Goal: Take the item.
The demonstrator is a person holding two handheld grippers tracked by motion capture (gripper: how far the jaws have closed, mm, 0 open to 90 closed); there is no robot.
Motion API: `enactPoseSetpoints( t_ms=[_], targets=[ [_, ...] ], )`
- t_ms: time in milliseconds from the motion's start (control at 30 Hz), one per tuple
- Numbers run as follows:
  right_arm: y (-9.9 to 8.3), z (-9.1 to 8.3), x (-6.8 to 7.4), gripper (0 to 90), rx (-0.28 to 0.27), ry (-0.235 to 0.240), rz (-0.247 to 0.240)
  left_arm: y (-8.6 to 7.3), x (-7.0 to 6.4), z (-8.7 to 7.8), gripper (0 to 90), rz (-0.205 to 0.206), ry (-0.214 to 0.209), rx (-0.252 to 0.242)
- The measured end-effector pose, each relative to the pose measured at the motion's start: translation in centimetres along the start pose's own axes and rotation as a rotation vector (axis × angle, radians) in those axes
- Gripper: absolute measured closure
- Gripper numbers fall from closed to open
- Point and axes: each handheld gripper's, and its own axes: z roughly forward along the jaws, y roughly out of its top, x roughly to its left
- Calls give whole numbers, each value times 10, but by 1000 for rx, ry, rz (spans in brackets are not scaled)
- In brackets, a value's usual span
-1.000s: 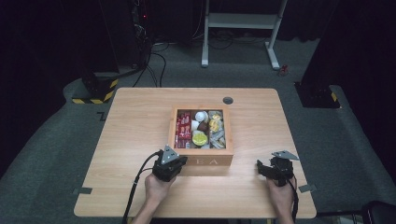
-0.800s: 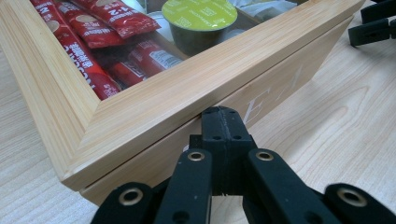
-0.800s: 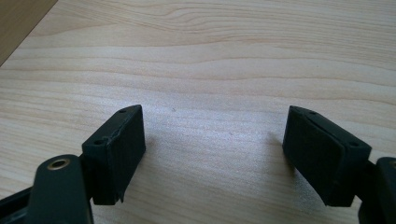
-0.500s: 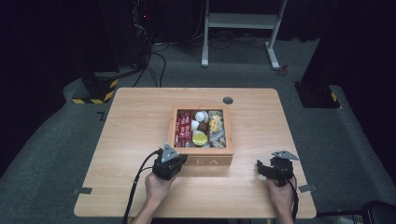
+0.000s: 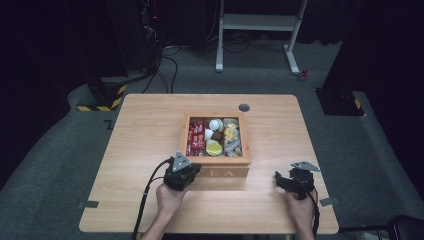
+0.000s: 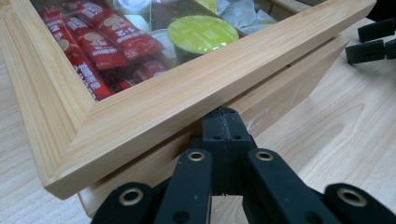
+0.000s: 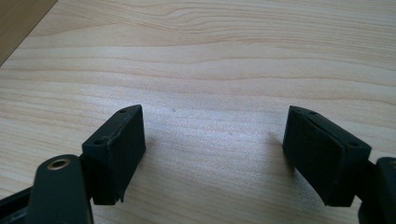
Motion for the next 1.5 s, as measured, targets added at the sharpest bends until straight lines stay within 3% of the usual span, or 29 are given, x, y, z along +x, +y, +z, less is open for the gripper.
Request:
enactPoseSetpoints(
  t_ms=[133, 767, 1500],
  targets=[
    [0, 0, 0, 207, 2, 0, 3, 1, 2, -1, 900, -24, -12, -10],
    [0, 0, 0, 207, 0, 0, 0, 23, 7, -7, 900, -24, -15, -25],
    [1, 1, 3, 196, 3, 23, -20, 47, 18, -10, 900, -66, -36, -38]
  ],
)
